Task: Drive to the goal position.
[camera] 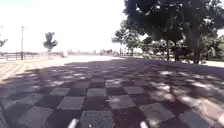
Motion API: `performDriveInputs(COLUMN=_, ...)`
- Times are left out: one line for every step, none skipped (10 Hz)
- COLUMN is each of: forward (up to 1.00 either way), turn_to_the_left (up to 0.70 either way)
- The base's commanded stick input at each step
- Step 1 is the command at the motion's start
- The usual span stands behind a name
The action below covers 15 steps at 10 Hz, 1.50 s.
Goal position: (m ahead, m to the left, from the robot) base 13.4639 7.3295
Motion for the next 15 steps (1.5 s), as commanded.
performDriveInputs(forward=0.0, turn_to_the_left=0.0)
performDriveInputs(forward=0.0, turn_to_the_left=0.0)
performDriveInputs(forward=0.0, turn_to_the_left=0.0)
performDriveInputs(forward=0.0, turn_to_the_left=0.0)
performDriveInputs(forward=0.51, turn_to_the_left=0.0)
performDriveInputs(forward=0.7, turn_to_the_left=0.0)
performDriveInputs(forward=0.7, turn_to_the_left=0.0)
performDriveInputs(forward=0.7, turn_to_the_left=0.0)
performDriveInputs(forward=0.7, turn_to_the_left=0.0)
performDriveInputs(forward=0.7, turn_to_the_left=0.0)
performDriveInputs(forward=0.7, turn_to_the_left=0.0)
performDriveInputs(forward=0.7, turn_to_the_left=0.0)
performDriveInputs(forward=0.7, turn_to_the_left=0.0)
performDriveInputs(forward=0.7, turn_to_the_left=0.0)
performDriveInputs(forward=0.7, turn_to_the_left=0.0)
